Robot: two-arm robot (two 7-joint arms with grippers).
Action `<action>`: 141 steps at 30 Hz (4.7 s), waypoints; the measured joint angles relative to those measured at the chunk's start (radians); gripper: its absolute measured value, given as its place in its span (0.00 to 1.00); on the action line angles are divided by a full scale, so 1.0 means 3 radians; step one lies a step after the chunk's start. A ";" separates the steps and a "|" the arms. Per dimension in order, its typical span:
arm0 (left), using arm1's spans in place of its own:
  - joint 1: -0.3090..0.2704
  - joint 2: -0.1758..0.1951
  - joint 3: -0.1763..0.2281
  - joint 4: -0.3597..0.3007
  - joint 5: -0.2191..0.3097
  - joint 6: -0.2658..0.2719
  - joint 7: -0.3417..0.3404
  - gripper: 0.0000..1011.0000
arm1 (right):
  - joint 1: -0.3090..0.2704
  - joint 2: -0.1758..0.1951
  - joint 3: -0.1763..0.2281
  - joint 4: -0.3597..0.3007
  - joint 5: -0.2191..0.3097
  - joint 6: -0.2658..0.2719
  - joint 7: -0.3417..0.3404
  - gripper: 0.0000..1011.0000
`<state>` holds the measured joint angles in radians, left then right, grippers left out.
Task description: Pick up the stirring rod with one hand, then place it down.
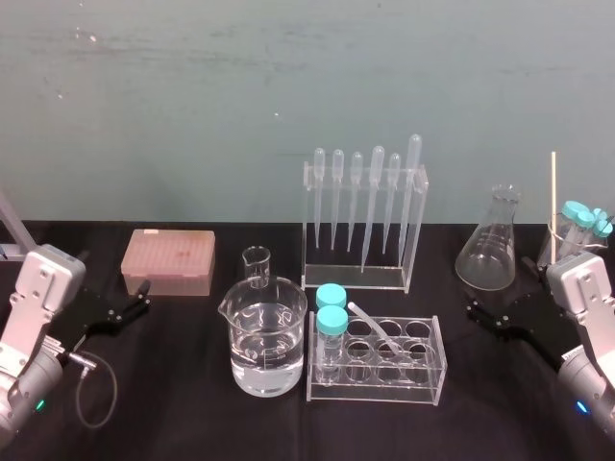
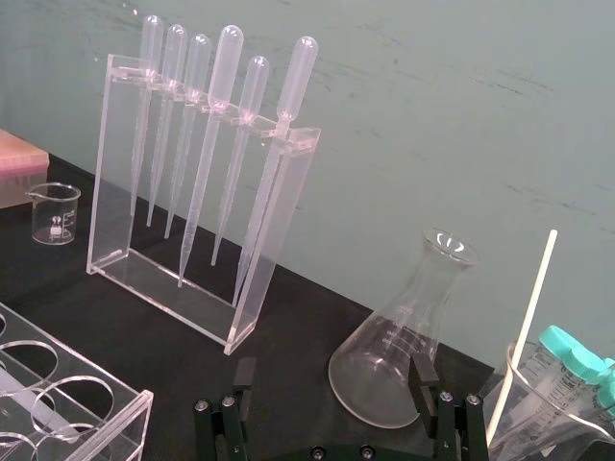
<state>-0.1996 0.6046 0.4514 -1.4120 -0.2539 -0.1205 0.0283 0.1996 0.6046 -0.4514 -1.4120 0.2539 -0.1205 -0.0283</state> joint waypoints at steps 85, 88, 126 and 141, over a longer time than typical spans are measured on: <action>0.0000 0.0000 0.0000 0.0000 0.0000 0.0000 0.0000 0.99 | 0.0160 0.0321 0.0027 -0.0397 0.1003 0.0130 0.2520 0.99; 0.0000 0.0000 0.0000 0.0000 0.0000 0.0000 0.0000 0.99 | 0.0279 0.0261 -0.0066 -0.0304 0.0923 0.0126 0.2610 0.99; 0.0000 0.0000 0.0000 0.0000 0.0000 0.0000 0.0000 0.99 | 0.0904 -0.0196 -0.0449 0.0374 0.0723 0.0036 0.2853 0.99; 0.0000 0.0000 0.0000 0.0000 0.0000 0.0000 0.0000 0.99 | 0.0900 -0.0193 -0.0440 0.0369 0.0736 0.0037 0.2854 0.89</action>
<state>-0.1996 0.6047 0.4514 -1.4120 -0.2539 -0.1205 0.0283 0.4697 0.5468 -0.5834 -1.3014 0.4749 -0.1095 0.8279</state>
